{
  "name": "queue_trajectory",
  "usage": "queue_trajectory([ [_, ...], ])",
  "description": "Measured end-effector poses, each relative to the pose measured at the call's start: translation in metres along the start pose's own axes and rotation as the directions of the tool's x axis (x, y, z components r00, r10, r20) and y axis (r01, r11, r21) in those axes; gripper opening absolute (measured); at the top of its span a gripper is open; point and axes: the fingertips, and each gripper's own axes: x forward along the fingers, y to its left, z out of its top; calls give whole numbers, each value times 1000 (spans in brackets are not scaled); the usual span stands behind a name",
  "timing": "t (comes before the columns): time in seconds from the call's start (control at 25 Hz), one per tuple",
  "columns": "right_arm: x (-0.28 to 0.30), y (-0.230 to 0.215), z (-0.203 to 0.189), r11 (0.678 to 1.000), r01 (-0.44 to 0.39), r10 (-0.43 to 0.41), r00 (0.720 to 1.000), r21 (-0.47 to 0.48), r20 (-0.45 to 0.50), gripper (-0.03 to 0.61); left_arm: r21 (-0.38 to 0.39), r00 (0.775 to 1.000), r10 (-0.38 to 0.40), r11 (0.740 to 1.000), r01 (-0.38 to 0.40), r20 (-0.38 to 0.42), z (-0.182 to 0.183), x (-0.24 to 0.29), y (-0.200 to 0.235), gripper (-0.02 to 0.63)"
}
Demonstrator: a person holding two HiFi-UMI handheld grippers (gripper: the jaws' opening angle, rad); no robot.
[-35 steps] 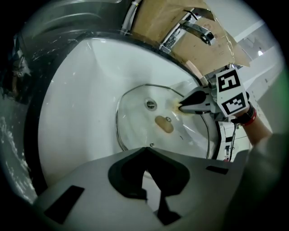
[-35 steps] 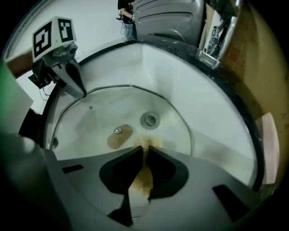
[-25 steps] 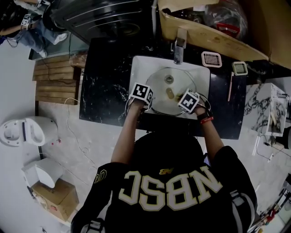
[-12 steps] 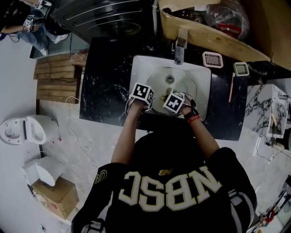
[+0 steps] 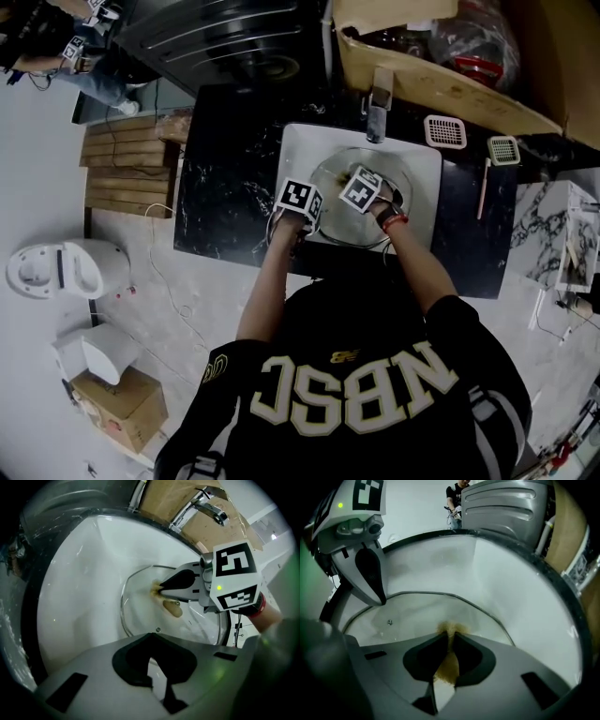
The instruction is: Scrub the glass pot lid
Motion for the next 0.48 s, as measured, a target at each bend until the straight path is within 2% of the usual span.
queue_trajectory([
  [0.32,-22,-35,-38,993,122,-122,992,6,-34,54,3,1000,5,1000,-5,3,2,-1,2,12],
  [0.48,-40,-28,-65,992,122,-120,986,12,-115,53,-3,1000,-7,1000,7,2,1,0,1,12],
])
